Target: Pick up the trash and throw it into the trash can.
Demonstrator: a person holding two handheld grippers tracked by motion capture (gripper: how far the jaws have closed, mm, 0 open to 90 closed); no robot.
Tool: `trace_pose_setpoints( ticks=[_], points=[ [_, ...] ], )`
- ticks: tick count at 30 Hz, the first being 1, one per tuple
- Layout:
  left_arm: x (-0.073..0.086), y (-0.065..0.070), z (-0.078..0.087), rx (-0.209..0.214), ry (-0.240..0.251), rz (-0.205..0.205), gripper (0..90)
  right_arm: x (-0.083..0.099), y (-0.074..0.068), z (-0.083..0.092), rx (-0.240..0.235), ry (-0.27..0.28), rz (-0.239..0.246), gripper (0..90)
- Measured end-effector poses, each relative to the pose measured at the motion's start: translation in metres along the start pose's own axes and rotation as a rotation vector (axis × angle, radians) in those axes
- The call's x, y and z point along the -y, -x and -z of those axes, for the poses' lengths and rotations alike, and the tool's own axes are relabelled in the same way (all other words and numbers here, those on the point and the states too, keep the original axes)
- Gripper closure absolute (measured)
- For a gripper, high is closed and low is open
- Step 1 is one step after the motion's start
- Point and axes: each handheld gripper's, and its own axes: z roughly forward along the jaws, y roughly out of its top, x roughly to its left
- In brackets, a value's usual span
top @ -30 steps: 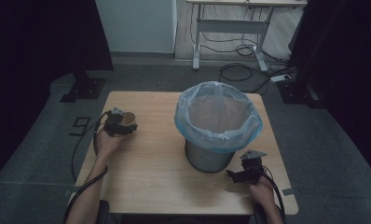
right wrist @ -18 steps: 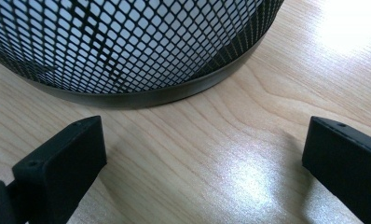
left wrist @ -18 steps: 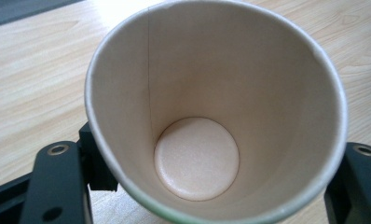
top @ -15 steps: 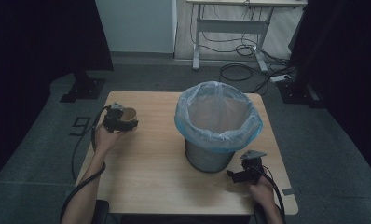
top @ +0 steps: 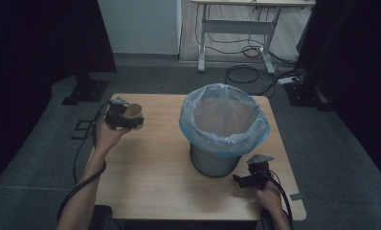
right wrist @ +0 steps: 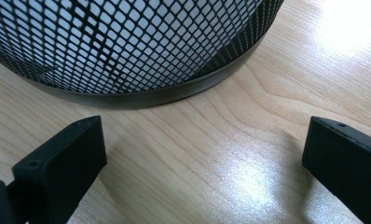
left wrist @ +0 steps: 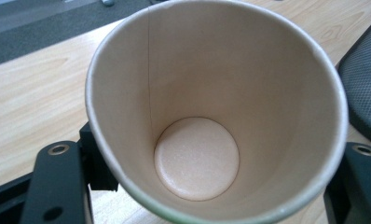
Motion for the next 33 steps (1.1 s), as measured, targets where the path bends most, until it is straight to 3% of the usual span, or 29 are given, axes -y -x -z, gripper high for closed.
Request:
trace_pose_setpoints(
  ticks=[10, 33],
  points=[
    [-0.024, 0.009, 0.014, 0.009, -0.001, -0.042, 27.9, 0.0, 0.0, 0.0, 0.0, 0.0, 0.0, 0.0],
    [-0.07, 0.028, 0.041, 0.062, 0.016, -0.086, 28.0, 0.0, 0.0, 0.0, 0.0, 0.0, 0.0, 0.0]
  ],
)
